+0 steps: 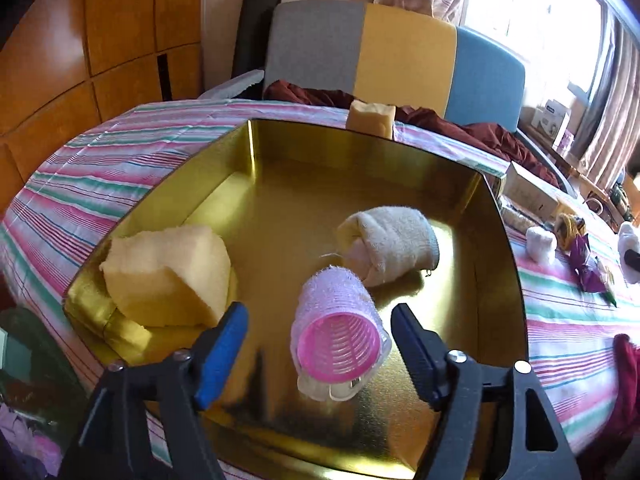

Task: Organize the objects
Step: 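Carry the clear plastic bag over the gold tray with the right gripper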

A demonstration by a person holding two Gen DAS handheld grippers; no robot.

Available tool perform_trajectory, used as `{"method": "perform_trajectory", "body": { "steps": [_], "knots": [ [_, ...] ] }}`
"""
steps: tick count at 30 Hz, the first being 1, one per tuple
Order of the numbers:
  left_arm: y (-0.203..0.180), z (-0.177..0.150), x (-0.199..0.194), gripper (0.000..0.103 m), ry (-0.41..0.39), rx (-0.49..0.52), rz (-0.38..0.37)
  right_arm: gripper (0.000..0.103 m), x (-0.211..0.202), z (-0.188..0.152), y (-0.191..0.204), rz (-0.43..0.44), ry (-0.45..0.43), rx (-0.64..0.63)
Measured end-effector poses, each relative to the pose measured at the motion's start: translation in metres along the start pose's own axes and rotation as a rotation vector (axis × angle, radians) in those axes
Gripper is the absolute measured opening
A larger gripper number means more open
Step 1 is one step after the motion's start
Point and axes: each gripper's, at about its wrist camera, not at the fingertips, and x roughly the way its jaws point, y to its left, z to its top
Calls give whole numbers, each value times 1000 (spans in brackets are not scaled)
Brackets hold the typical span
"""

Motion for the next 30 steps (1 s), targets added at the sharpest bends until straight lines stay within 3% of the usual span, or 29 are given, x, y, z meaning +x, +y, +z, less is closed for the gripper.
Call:
{"method": "perform_trajectory", "body": {
  "steps": [6, 14, 16, 18, 21, 27, 30],
  "knots": [
    [-4, -9, -27, 97, -82, 15, 48, 30, 9, -6, 50, 107, 56, -67],
    [1, -22, -58, 100, -187, 29, 82, 30, 17, -12, 135, 245, 90, -195],
    [6, -21, -62, 98, -199, 27, 56, 30, 18, -13, 149, 266, 94, -215],
    [8, -18, -60, 84, -192, 32, 73, 30, 19, -16, 161, 279, 96, -233],
    [13, -13, -46, 72, -134, 43, 103, 30, 20, -19, 171, 296, 98, -245],
    [26, -5, -12, 68, -40, 54, 204, 30, 25, -22, 186, 326, 117, -252],
    [41, 3, -13, 67, -45, -25, 217, 30, 29, -25, 197, 341, 128, -265]
  ]
}}
